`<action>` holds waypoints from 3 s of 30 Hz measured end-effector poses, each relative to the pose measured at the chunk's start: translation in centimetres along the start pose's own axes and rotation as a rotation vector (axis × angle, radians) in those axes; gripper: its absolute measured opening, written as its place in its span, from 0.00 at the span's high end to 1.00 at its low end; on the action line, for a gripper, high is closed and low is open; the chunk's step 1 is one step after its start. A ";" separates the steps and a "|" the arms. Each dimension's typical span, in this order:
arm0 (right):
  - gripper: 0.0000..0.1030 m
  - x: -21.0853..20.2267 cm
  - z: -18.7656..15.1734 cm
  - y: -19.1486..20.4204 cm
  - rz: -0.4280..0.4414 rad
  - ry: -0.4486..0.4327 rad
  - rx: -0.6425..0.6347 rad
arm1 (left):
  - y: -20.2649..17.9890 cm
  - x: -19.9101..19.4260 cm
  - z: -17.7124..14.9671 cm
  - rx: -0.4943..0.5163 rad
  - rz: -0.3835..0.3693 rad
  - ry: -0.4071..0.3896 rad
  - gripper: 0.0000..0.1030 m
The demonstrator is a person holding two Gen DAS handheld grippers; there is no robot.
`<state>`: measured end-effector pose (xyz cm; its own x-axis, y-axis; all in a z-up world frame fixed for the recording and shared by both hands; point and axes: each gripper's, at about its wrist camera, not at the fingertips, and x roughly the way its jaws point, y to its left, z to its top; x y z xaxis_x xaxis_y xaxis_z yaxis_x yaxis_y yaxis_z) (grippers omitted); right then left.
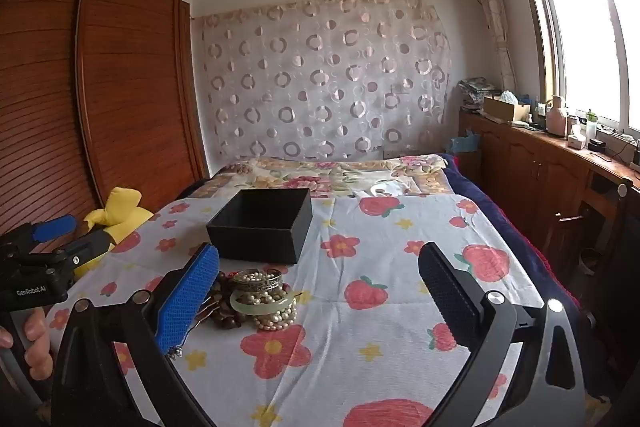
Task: Organize jewelry
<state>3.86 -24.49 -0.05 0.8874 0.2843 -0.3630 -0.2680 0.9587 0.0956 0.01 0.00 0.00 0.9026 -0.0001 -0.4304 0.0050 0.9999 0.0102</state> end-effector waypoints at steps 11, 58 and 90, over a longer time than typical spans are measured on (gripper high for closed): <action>0.02 -0.1 0.0 0.0 -0.001 -0.003 -0.001 | 0.0 0.0 0.0 -0.001 0.001 -0.006 0.07; 0.02 -0.3 0.1 0.1 0.004 -0.007 0.005 | -0.2 -1.4 1.6 0.001 0.000 -0.022 0.07; 0.02 -0.3 0.0 -0.3 0.004 -0.009 0.006 | -0.3 -2.1 2.2 0.002 -0.002 -0.030 0.07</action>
<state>3.63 -24.85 0.05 0.8897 0.2883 -0.3539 -0.2696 0.9575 0.1022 -0.92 -0.34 2.89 0.9153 -0.0026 -0.4028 0.0076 0.9999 0.0109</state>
